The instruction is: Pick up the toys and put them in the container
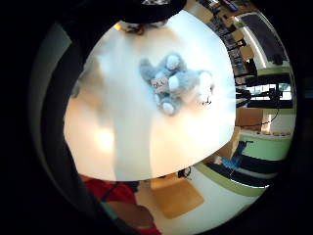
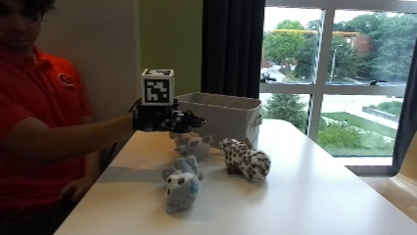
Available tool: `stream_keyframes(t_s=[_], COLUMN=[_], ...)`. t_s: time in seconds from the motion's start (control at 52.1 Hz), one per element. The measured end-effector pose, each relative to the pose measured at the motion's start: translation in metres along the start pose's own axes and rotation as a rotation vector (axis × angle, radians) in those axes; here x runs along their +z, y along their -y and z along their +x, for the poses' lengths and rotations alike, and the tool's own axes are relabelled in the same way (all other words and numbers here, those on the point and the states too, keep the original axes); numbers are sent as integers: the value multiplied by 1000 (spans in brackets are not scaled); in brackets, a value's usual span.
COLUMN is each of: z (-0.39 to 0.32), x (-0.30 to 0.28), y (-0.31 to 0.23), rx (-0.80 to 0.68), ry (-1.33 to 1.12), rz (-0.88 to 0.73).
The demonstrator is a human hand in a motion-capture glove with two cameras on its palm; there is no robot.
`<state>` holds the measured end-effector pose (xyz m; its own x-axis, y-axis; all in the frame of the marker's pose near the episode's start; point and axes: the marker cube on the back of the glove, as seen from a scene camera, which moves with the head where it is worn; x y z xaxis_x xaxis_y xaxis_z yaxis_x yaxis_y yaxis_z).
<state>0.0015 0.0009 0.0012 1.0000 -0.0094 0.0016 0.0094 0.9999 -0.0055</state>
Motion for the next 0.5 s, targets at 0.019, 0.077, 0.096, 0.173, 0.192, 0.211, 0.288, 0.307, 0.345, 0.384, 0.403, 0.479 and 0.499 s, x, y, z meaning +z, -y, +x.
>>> stream_keyframes(t_s=[0.019, 0.077, 0.096, 0.173, 0.192, 0.211, 0.288, 0.307, 0.345, 0.384, 0.403, 0.479, 0.499], z=[0, 0, 0, 3, 4, 3, 2, 2, 3, 5, 5, 5, 5], x=[0, 1, 1, 0, 0, 0, -2, -1, -1, 0, 0, 0, 0], y=[0, 0, -1, -1, -1, -1, -2, -2, -1, -1, 0, 0, 0], rx=[0, 1, 1, 4, 0, -4, -13, -13, -8, 6, 11, 2, 0], ry=[-1, 9, 17, 12, 10, 10, 23, 24, 16, 0, -7, 3, 10], rz=[0, -2, -3, -3, -3, -2, 2, 2, 0, 1, 3, 4, 2])
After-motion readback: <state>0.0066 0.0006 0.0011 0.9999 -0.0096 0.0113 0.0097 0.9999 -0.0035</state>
